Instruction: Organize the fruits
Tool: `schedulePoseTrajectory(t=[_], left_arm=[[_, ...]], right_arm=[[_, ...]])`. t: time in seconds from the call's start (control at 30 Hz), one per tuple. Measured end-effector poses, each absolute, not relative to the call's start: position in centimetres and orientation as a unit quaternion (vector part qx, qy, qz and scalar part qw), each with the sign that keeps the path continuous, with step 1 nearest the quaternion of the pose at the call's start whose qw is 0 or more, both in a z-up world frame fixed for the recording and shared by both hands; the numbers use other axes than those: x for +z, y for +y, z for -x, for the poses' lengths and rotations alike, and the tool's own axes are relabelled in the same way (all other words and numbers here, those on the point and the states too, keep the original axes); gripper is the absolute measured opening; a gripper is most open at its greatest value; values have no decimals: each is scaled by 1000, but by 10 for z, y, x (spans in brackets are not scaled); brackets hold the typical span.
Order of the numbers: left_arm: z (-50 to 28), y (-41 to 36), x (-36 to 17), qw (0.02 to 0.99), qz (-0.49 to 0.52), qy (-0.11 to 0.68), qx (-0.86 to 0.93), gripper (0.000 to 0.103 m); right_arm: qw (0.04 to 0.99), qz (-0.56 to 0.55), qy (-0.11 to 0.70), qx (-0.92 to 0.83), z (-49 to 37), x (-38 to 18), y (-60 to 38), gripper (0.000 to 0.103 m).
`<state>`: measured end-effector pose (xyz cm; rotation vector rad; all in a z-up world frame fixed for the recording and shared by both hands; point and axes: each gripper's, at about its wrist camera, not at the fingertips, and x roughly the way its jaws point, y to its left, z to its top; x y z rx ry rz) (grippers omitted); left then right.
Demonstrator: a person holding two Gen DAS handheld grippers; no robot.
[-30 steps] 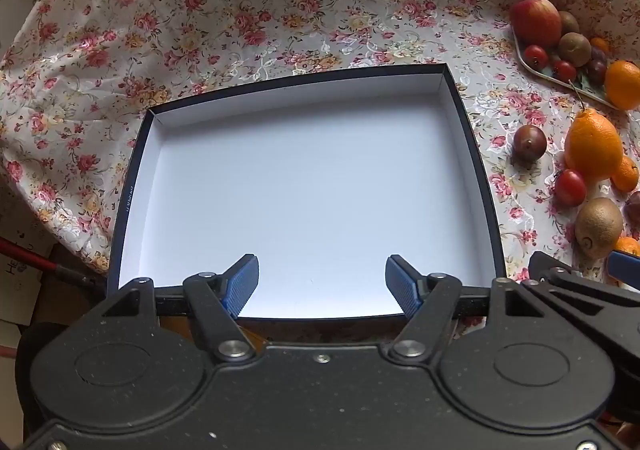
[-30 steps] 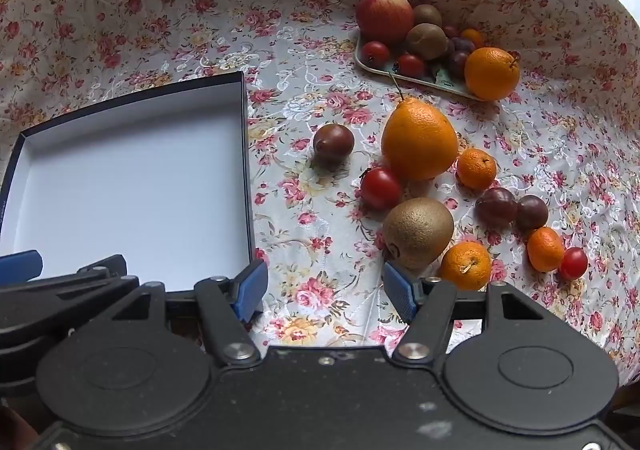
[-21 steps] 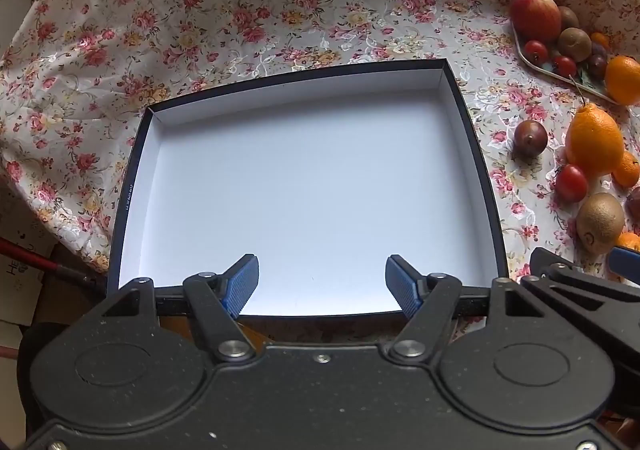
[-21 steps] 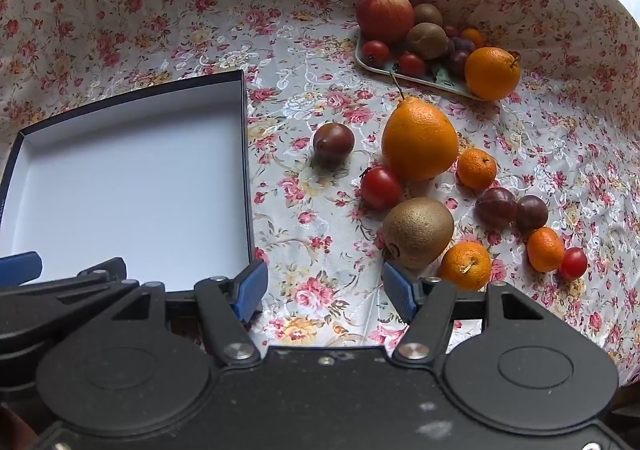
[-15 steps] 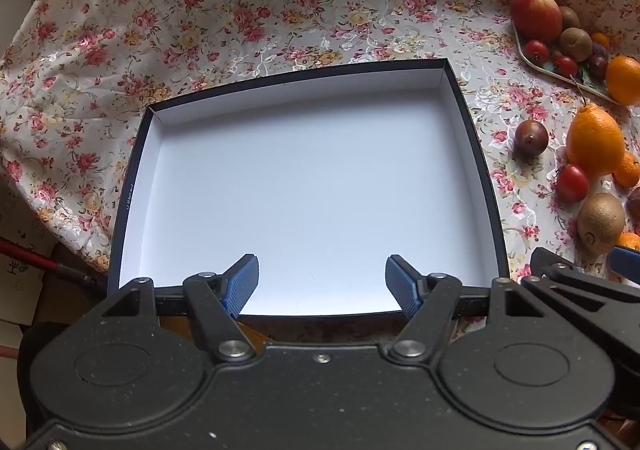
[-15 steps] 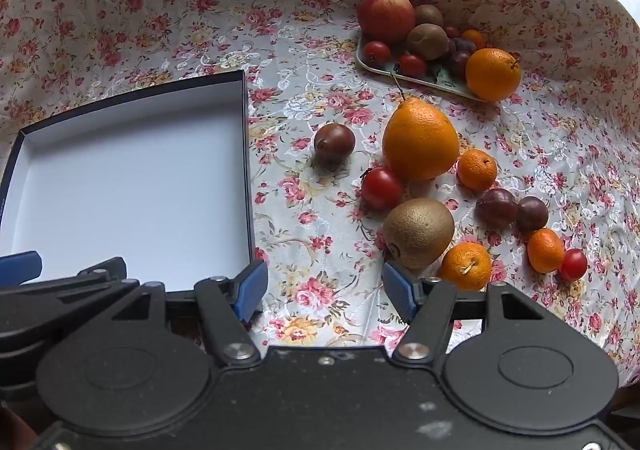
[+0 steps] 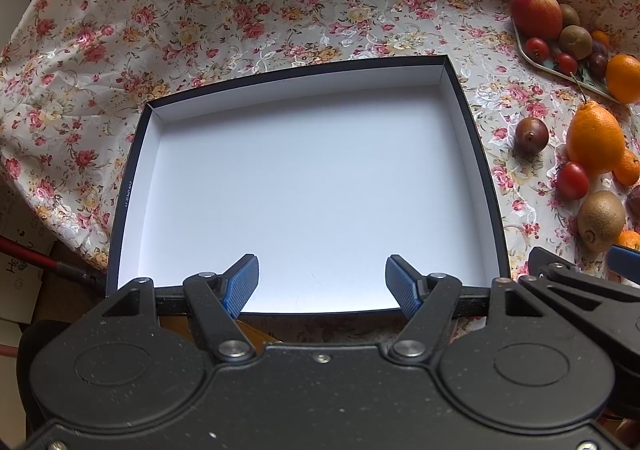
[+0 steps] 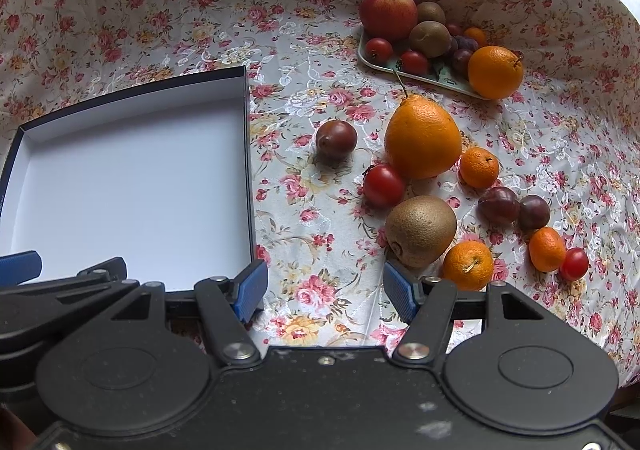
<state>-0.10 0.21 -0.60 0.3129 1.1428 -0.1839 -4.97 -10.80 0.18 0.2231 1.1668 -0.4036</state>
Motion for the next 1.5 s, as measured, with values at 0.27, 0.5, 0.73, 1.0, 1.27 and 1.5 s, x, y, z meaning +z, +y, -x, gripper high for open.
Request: schedulePoseTrajectory(t=[0.27, 0.5, 0.73, 1.0, 1.27, 1.5], left_arm=[[1, 3, -6, 825, -147, 538, -86, 72], [1, 3, -6, 825, -147, 538, -86, 72], [1, 4, -8, 824, -147, 540, -87, 72], [-1, 5, -8, 823, -147, 542, -86, 72], [-2, 5, -8, 820, -145, 546, -86, 72], [-2, 5, -8, 819, -144, 548, -86, 72]], right_arm=[[809, -101, 548, -188, 49, 0, -107, 67], [807, -101, 550, -188, 48, 0, -107, 67], [807, -100, 551, -188, 48, -1, -107, 67], [806, -100, 552, -187, 47, -1, -107, 67], [803, -103, 557, -186, 46, -4, -109, 67], [802, -104, 558, -185, 46, -4, -108, 67]])
